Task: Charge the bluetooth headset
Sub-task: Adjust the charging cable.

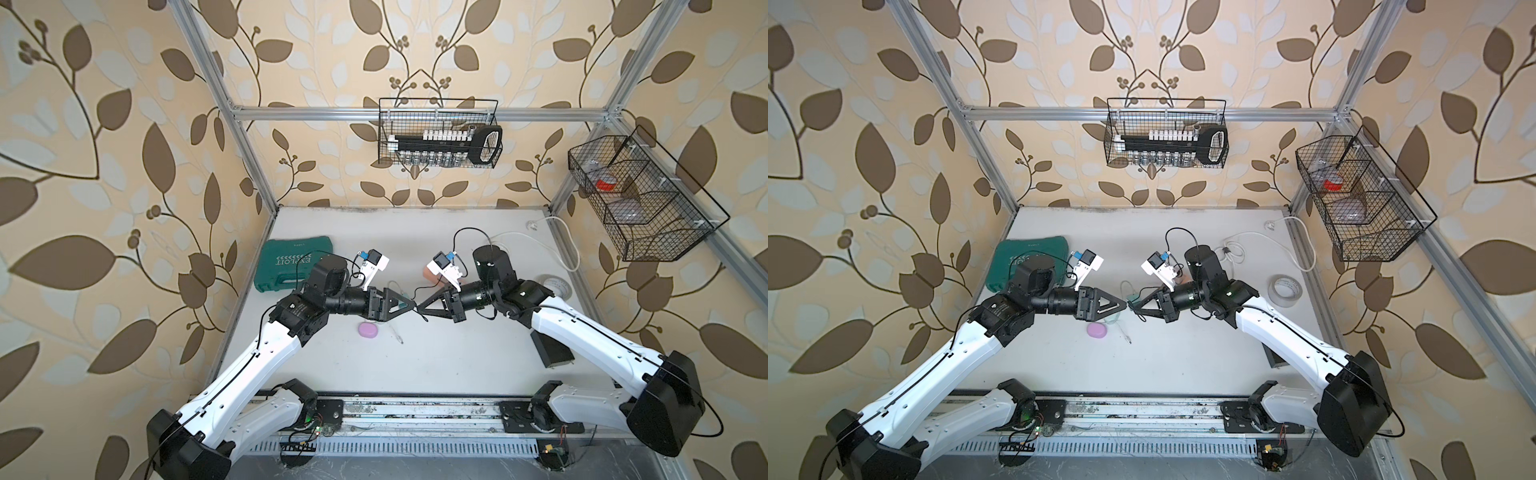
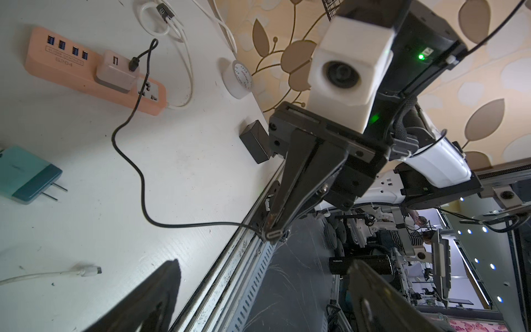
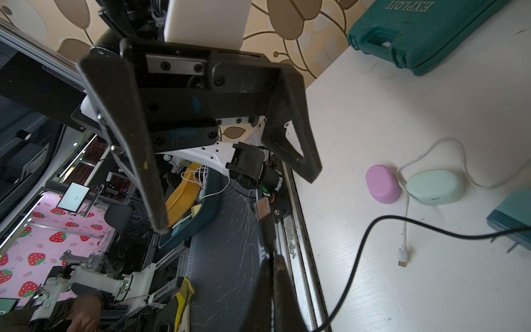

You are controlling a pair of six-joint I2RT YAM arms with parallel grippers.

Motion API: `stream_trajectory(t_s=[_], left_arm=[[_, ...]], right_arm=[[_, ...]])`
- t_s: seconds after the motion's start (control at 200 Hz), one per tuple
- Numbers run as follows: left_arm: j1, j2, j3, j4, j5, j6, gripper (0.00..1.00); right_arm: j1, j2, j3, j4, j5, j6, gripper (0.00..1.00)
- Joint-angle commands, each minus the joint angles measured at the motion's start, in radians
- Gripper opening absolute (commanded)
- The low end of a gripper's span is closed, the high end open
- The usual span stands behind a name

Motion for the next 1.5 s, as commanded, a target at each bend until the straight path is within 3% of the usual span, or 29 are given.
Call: stream_trajectory(t_s=[0.0,0.225,0.36,0.785,0.985,1.105,1.195,1.339,1.494], left_arm=[[-0.004,-0.002,-0.014,0.083,0.042,-0.006,0.90],[-0.034,0.026,-0.005,0.119,0.073,-0.013,0.63],[-0.043,0.014,-0.010,0.133,0.075,-0.020,0.58],[-0.046,-0.020,-0.024,0.094,0.058,-0.001,0.24],[-0.046,-0.021,-0.022,0.098,0.055,-0.005,0.00],[-0.045,-0.024,-0.028,0.101,0.053,-0.009,0.00],[-0.044,-0.030,-0.034,0.109,0.045,-0.019,0.00],[-0.046,-0.048,-0.048,0.119,0.021,-0.036,0.00],[-0.046,-0.078,-0.070,0.138,-0.018,-0.067,0.00]], right_arm=[[0.016,0.006,-0.020,0.041,-0.051,0.020,0.00],[0.025,0.007,-0.027,0.074,-0.081,0.043,0.01],[0.025,0.021,-0.026,0.082,-0.084,0.047,0.01],[0.024,0.043,-0.024,0.094,-0.102,0.057,0.03],[0.024,0.047,-0.025,0.097,-0.107,0.063,0.09],[0.024,0.043,-0.027,0.102,-0.100,0.068,0.18],[0.024,0.029,-0.032,0.102,-0.067,0.071,0.35],[0.023,-0.008,-0.050,0.143,-0.010,0.098,0.43],[0.029,-0.116,-0.153,0.343,0.187,0.244,0.55]])
